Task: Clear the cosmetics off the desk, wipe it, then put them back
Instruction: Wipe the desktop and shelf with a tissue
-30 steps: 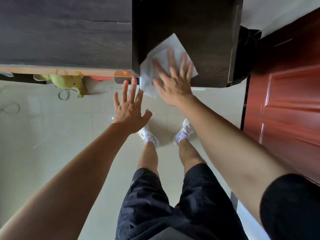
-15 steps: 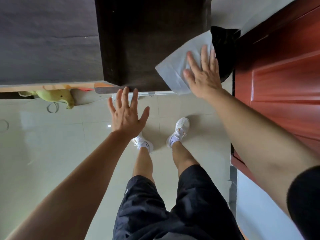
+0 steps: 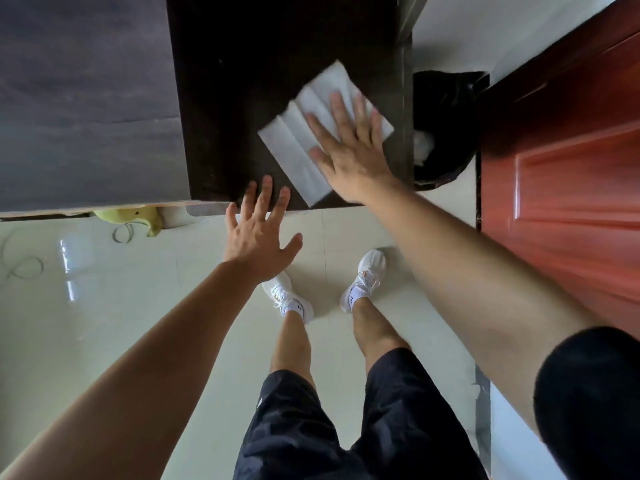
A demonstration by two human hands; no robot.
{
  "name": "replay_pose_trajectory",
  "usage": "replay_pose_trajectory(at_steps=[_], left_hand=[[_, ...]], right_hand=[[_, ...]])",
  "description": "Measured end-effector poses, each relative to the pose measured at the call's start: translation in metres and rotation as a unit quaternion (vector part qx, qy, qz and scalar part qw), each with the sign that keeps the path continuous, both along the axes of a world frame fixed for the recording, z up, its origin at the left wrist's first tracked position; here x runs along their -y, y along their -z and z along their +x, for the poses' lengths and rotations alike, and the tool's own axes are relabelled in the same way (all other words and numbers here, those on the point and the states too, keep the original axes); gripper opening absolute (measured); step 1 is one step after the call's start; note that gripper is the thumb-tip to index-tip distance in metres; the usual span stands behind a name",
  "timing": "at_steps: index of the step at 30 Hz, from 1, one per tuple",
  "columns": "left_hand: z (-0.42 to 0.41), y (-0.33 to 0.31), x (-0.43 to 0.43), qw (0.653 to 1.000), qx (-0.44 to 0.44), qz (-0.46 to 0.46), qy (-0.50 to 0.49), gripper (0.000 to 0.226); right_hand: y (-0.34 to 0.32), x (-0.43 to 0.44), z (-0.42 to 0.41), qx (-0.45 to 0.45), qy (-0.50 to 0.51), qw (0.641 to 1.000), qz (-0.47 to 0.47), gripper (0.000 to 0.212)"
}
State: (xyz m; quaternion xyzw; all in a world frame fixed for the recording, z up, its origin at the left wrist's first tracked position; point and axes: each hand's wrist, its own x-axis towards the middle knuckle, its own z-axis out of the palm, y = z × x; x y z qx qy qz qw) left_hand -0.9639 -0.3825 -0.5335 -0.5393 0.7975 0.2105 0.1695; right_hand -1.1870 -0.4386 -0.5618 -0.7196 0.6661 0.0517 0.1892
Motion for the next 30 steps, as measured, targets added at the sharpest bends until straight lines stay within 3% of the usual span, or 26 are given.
replay_pose_trajectory(at_steps=[5, 12, 21, 27, 30], left_hand=[[-0.012, -0.032, 0.017, 0.998, 0.033, 0.055, 0.002, 0.079], [-0.029, -0.127, 0.041, 0.999, -0.020, -0.044, 0.008, 0.074], [-0.008, -0.212, 0.066, 0.989, -0.002, -0.145, -0.034, 0.074], [0.013, -0.223, 0.101, 0.989, -0.001, -0.149, -0.016, 0.075], [0.023, -0.213, 0.121, 0.991, -0.024, -0.127, -0.024, 0.075]], right_hand=[[-0.024, -0.057, -0.029, 0.033, 0.047, 0.997, 0.049, 0.055], [-0.111, -0.060, -0.044, 0.152, 0.139, 0.978, 0.030, 0.052], [-0.211, -0.005, -0.036, 0.215, 0.079, 0.973, -0.019, 0.052], [-0.272, 0.056, -0.022, 0.195, 0.043, 0.976, -0.091, 0.052], [-0.300, 0.096, -0.015, 0.215, 0.084, 0.959, -0.162, 0.052]])
